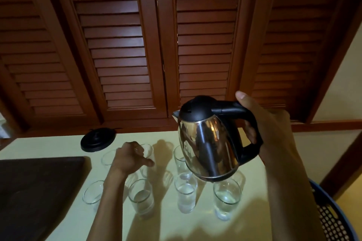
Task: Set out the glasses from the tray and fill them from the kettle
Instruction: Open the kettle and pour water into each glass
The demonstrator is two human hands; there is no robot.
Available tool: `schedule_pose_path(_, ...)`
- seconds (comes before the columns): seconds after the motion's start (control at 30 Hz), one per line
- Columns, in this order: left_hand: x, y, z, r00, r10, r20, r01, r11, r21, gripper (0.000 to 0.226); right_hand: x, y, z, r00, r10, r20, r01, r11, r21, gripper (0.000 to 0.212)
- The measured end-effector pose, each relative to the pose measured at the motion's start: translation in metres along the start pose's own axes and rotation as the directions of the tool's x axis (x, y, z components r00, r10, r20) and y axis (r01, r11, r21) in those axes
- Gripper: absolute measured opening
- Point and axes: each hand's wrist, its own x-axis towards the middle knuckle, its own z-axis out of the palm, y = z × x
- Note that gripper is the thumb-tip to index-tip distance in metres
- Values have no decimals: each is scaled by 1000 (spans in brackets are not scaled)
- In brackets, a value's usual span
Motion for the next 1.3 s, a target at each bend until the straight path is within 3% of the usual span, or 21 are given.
schedule_pose_path(0.1, -5, 14, -16, 993, 81, -84, -99, 969, -228, 64, -2, -1, 3, 1000, 11, -21, -11, 1000, -6, 45)
schedule_pose_path(0.17, -10, 27, -26, 988, 96, -124, -137, 915, -379, 58, -3, -4, 6, 1000, 2, -19, -2, 1000, -4, 43)
schedule_pose_path(0.33, -21, 45, -32, 952, 217, -216, -304, 600, -740, 43, -3, -10, 15, 999, -14, -37, 14, 1000, 0, 43)
schedule_pose_path(0.4, -22, 45, -28, 948, 227, -222, -314, 566, -762, 34, -1, -16, 19, 998, -40, -56, 40, 999, 1, 42)
schedule_pose_path(0.53, -24, 48, -17, 922, 310, -232, -382, 627, -679, 38, 10, -32, 32, 982, -168, -86, 164, 985, -57, 36)
schedule_pose_path(0.67, -21, 48, -5, 929, 334, -160, -365, 753, -547, 37, 21, -40, 48, 957, -290, -29, 267, 913, -308, 41)
schedule_pose_path(0.83, -11, 43, 3, 945, 309, -108, -325, 846, -423, 44, 36, -49, 63, 953, -270, 138, 301, 801, -518, 54)
schedule_pose_path(1.07, -14, 51, 13, 945, 324, -53, -319, 871, -373, 49, 50, -62, 80, 867, -328, 376, 495, 653, -573, 51)
schedule_pose_path(1.2, -13, 52, 17, 949, 315, -20, -300, 880, -367, 48, 58, -71, 88, 885, -281, 371, 457, 675, -580, 66)
schedule_pose_path(1.3, -13, 51, 17, 950, 313, -9, -294, 881, -371, 45, 57, -85, 94, 896, -204, 393, 422, 664, -618, 61)
